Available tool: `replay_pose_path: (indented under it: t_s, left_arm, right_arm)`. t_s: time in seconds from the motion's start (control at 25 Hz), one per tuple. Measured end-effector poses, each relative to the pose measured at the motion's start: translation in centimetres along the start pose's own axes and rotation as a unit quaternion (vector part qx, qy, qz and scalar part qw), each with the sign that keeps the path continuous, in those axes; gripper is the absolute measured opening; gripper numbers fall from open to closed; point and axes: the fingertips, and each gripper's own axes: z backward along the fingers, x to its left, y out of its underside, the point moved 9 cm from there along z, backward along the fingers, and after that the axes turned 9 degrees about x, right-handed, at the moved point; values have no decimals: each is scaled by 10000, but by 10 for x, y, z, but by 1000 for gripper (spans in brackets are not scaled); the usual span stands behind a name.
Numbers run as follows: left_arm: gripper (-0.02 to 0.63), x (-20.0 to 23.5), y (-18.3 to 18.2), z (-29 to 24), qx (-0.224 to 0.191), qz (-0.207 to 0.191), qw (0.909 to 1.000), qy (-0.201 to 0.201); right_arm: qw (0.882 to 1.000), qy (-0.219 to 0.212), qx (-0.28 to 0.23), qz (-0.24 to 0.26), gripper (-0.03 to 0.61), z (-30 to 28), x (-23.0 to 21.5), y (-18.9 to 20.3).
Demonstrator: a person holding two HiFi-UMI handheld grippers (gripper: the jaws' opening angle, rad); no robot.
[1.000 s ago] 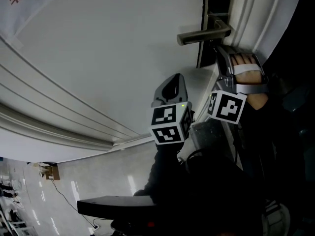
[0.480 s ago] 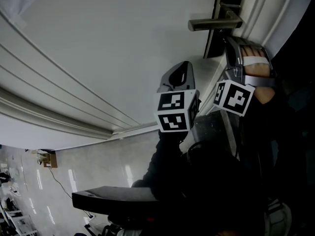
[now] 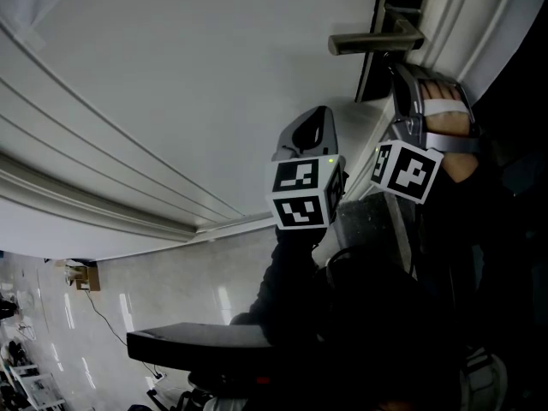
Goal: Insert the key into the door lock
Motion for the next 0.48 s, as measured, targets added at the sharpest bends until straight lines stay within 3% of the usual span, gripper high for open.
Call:
replay_pose_path:
  t_s: [0.48]
  left_arm:
    - [2, 2, 2, -3, -49, 62, 10000, 15]
  right_arm:
    - [10000, 54, -31, -3, 12, -1, 3, 0]
